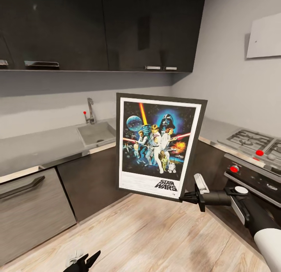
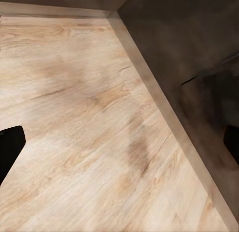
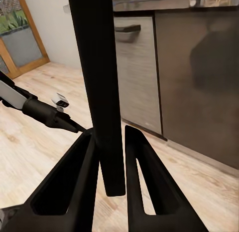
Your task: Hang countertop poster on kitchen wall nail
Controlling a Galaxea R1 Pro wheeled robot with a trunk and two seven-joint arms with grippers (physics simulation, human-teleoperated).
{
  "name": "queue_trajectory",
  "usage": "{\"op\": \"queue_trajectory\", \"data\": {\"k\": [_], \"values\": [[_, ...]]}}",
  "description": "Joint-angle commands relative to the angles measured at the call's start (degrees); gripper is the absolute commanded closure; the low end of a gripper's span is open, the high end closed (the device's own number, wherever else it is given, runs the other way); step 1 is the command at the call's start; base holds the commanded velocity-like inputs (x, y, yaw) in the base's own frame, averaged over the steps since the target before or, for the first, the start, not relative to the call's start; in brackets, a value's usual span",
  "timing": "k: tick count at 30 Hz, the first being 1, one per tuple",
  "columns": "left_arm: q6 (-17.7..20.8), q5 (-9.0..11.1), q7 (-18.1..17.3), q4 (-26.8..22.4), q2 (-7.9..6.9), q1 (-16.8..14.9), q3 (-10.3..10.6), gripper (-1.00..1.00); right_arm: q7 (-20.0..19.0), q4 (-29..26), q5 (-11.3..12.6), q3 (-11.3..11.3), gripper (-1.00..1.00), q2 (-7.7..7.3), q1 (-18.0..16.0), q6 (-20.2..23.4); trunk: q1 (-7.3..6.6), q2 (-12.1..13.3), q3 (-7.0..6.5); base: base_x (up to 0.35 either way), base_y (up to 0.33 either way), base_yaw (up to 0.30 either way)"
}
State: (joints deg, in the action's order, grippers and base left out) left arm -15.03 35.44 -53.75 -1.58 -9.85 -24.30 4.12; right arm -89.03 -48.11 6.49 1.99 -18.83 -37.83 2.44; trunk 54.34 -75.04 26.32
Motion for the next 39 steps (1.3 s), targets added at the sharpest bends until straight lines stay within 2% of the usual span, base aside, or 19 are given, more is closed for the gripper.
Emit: {"op": "queue_trajectory", "data": {"k": [1, 9, 39], "values": [[-0.3, 0.3, 0.0, 0.0, -0.01, 0.0, 0.5, -1.00, -0.2, 0.0, 0.3, 0.2, 1.00, -0.07, 0.0, 0.5, -0.23, 0.4, -0.12, 0.000, 0.000, 0.000], [-0.3, 0.3, 1.1, 0.0, 0.00, 0.0, 0.5, -1.00, -0.2, 0.0, 0.4, 0.2, 1.00, -0.07, 0.0, 0.5, -1.98, 3.6, -1.56, 0.000, 0.000, 0.000], [-0.3, 0.3, 1.4, 0.0, 0.00, 0.0, 0.5, -1.00, -0.1, 0.0, 0.4, 0.1, 1.00, -0.07, 0.0, 0.5, -8.57, 15.6, -6.94, 0.000, 0.000, 0.000]]}}
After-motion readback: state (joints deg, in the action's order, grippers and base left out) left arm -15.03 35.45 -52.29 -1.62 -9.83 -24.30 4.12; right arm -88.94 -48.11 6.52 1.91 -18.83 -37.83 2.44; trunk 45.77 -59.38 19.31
